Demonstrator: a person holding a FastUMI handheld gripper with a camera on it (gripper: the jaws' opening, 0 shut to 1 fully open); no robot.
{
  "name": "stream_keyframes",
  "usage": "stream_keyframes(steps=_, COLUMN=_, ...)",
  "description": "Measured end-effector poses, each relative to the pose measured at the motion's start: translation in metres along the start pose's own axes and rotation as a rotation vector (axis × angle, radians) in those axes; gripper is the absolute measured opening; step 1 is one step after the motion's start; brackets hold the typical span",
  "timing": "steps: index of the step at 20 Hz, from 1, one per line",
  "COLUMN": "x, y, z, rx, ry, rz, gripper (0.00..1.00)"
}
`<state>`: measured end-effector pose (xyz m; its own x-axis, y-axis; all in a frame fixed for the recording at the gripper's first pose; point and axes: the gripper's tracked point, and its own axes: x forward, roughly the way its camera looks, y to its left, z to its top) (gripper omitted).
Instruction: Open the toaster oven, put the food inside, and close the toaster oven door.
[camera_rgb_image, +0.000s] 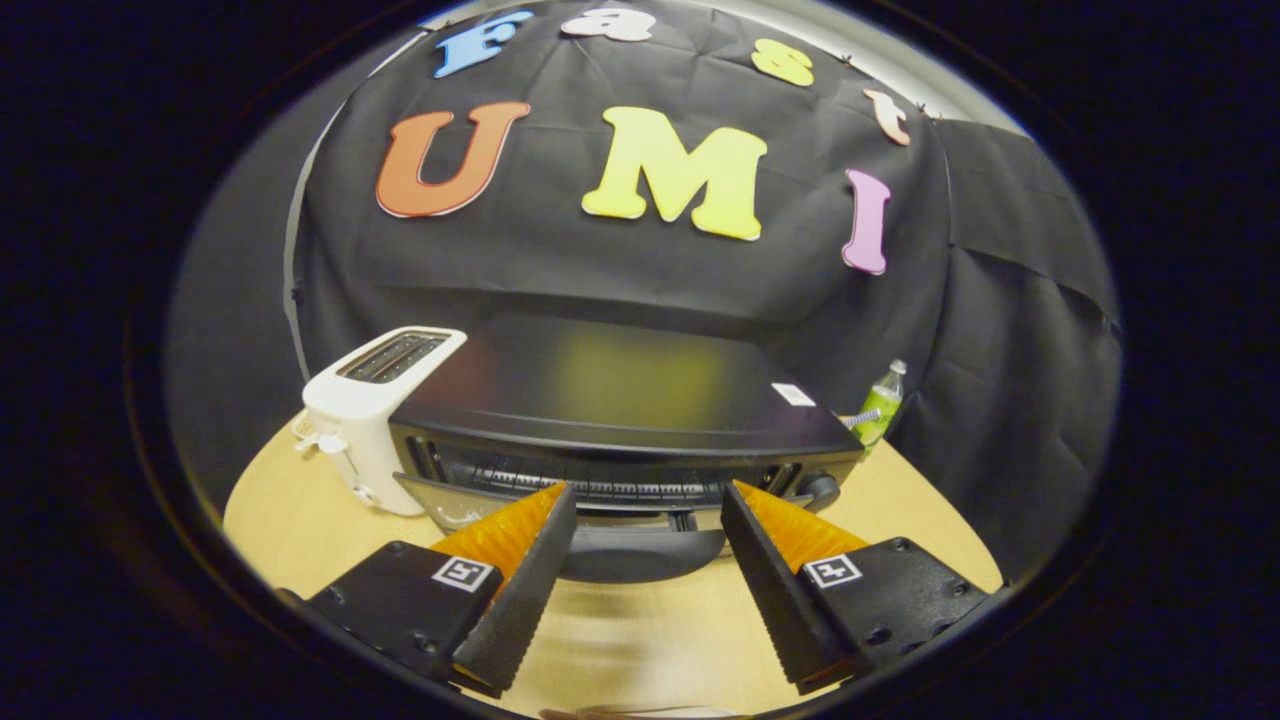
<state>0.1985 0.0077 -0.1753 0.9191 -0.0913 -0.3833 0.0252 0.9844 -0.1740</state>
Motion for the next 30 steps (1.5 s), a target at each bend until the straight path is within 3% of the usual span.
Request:
stream_keyframes(steps=8, x=-0.027, y=-0.003, z=-0.045, rx=-0.006, ry=0.064, rz=0.066, gripper=0.98)
stream_keyframes(steps=11, x=-0.035, y=-0.003, z=-0.071, rx=0.086, ry=0.115, rz=0.063, gripper=0.97)
stream_keyframes(steps=15, x=-0.039, y=0.001, z=-0.096, rx=0.094, ry=0.144, rz=0.055, gripper=0.97)
stream_keyframes(steps=22, x=-0.031, y=0.022, z=-0.158, rx=0.103, ry=0.277, rz=0.118, gripper=0.97)
stream_keyframes(steps=30, x=-0.040, y=0.020, z=-0.156, rx=0.097, ry=0.210, rz=0.140, gripper=0.97)
